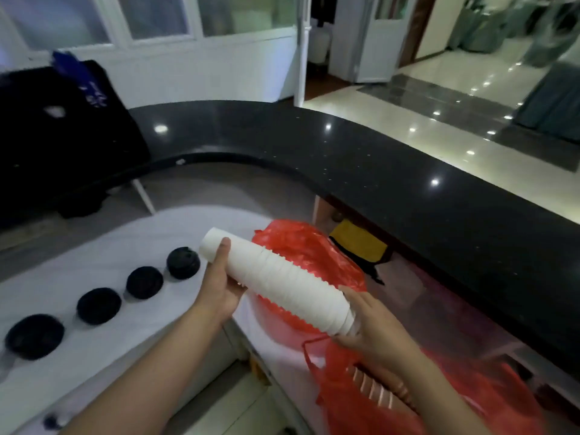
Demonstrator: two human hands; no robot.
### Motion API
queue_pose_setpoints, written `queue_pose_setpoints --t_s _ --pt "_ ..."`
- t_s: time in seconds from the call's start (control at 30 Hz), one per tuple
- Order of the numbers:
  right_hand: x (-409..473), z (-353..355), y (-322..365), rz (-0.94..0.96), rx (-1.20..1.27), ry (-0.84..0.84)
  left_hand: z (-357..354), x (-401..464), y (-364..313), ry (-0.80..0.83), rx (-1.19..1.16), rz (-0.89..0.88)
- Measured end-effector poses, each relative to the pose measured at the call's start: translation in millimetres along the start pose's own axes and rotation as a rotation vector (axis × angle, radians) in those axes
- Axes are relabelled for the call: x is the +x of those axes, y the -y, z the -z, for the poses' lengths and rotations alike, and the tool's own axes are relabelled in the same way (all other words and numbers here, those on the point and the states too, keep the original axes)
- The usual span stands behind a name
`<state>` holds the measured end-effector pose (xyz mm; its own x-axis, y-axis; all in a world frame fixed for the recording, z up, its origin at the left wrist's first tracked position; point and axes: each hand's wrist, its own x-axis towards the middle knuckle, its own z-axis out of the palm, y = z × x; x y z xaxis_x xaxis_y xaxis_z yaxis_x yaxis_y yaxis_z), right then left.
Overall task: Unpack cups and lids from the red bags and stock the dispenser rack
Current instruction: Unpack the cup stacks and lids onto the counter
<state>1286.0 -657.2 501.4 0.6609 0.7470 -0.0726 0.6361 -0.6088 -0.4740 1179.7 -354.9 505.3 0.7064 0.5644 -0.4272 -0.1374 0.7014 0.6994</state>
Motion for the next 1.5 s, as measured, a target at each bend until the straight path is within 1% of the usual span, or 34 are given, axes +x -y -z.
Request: queue_pose_setpoints --t_s 0.07,0.17,0.33,0.43,0.53,0.63,0.73,0.8,0.93,1.0,1.13,1.23,1.33,1.5 --pt "13 -13 19 0.062 0.030 0.036 14 -14 -11 -0.093 -0.076 -0.056" --pt "38 -28 48 0.145 0.077 0.088 42 -31 -38 -0.185 -0.091 -0.133" --pt "81 -45 111 0.277 0.203 0.135 86 -45 -102 -0.245 -0.042 -0.296" --pt "115 -65 147 0.317 0.317 0.196 102 -43 -145 -0.177 0.021 -0.352" --pt "150 -95 189 0.340 0.400 0.198 116 -28 -178 -0.075 0.099 -0.424" --pt "194 -123 236 0.325 0.464 0.202 138 1 -211 -0.015 0.184 -0.436" --pt "243 -147 278 0.307 0.494 0.210 170 28 -255 -0.033 0.242 -0.402" --pt "276 -161 307 0.295 0.494 0.244 189 44 -287 -0.040 0.317 -0.384" --pt "333 -182 360 0.281 0.484 0.283 206 75 -332 -0.067 0.445 -0.484" --pt "353 -195 378 0.253 0.479 0.293 210 90 -340 -0.090 0.552 -0.541" --pt "377 -217 395 0.215 0.457 0.310 225 118 -334 -0.075 0.722 -0.540" --pt "387 -229 388 0.143 0.400 0.346 235 134 -323 -0.085 0.792 -0.499" --pt "396 -249 372 0.028 0.308 0.413 243 143 -306 -0.113 0.901 -0.446" --pt "399 -261 370 0.012 0.320 0.447 250 155 -292 -0.131 0.958 -0.384"
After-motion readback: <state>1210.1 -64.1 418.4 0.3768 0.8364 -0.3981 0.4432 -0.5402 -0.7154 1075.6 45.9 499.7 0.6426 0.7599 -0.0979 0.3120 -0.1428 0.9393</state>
